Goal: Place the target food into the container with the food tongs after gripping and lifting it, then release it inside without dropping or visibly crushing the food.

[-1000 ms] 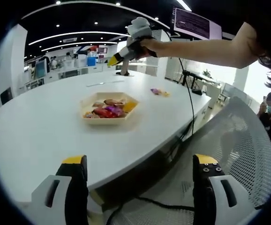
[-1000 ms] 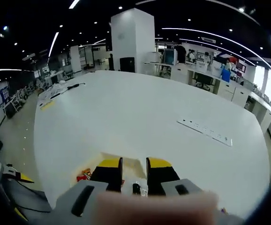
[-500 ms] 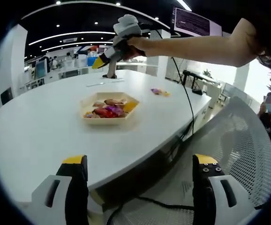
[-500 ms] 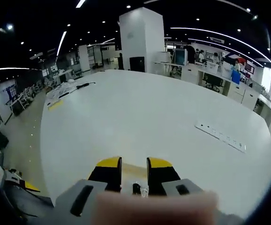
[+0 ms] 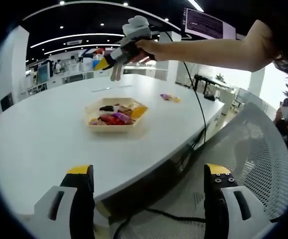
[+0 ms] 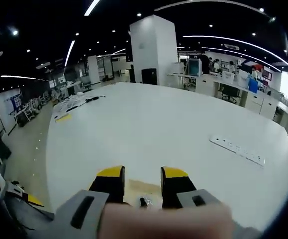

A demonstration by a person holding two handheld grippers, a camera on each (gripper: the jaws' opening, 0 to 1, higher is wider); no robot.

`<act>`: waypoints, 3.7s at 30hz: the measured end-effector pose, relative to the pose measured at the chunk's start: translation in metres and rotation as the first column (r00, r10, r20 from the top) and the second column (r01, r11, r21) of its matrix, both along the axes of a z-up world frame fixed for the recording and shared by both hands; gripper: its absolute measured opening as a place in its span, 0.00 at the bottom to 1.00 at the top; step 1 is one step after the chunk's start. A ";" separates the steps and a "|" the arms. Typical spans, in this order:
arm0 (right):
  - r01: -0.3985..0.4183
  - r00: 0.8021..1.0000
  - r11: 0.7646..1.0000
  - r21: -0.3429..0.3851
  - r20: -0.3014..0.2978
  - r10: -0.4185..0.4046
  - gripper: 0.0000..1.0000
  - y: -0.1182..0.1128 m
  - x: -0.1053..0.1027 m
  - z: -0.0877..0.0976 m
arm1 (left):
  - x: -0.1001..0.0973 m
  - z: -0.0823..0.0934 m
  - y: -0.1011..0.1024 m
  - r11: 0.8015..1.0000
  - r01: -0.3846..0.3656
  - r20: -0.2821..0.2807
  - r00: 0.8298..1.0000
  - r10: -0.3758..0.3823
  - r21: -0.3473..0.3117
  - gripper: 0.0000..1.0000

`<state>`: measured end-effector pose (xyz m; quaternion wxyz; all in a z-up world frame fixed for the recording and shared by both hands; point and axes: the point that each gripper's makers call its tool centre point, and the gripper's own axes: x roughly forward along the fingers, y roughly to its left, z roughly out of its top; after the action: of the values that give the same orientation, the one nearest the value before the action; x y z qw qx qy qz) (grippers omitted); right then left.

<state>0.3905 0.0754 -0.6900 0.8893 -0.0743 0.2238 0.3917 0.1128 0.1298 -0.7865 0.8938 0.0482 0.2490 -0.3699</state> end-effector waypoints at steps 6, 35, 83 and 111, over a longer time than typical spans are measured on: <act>-0.006 0.999 0.998 0.060 0.036 0.004 0.29 -0.022 -0.003 0.009 | -0.001 -0.001 -0.001 1.000 0.005 -0.004 1.000 -0.005 0.003 0.88; 0.259 0.966 0.965 0.037 -0.008 -0.259 0.27 -0.214 -0.010 -0.006 | -0.004 -0.004 -0.002 1.000 0.017 -0.027 0.999 -0.017 0.011 0.87; 0.590 0.800 0.806 0.043 -0.166 -0.577 0.32 -0.371 -0.022 -0.089 | -0.001 -0.001 -0.003 1.000 0.006 -0.004 1.000 -0.006 -0.004 0.99; 0.704 0.695 0.709 0.037 -0.241 -0.678 0.33 -0.373 -0.007 -0.121 | 0.000 -0.004 0.000 1.000 -0.022 -0.026 0.999 0.021 -0.005 0.96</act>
<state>0.3839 -0.2974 -0.8105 0.9452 0.1137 0.3024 0.0472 0.1128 0.1298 -0.7905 0.8945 0.0383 0.2601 -0.3615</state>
